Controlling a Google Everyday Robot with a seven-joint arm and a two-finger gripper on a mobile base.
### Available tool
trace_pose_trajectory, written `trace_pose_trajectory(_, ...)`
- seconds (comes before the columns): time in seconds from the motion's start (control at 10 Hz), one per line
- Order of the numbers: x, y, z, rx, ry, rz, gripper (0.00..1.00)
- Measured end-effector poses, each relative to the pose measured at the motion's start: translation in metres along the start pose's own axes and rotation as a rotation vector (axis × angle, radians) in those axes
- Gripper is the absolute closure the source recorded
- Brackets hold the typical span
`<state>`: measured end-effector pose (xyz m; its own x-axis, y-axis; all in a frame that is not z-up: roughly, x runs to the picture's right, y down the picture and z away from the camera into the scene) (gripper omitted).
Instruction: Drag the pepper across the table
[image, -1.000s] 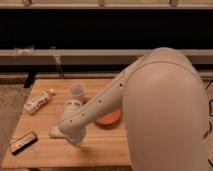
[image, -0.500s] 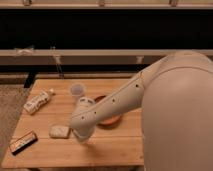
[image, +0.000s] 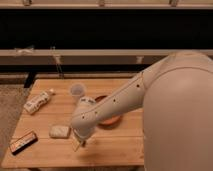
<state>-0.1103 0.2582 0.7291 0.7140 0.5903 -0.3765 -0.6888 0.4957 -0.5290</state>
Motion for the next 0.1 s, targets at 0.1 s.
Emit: trace_pose_trajectory(0.1, -0.0001, 0.0001, 0.0, 0.0, 0.0, 0.0, 0.2)
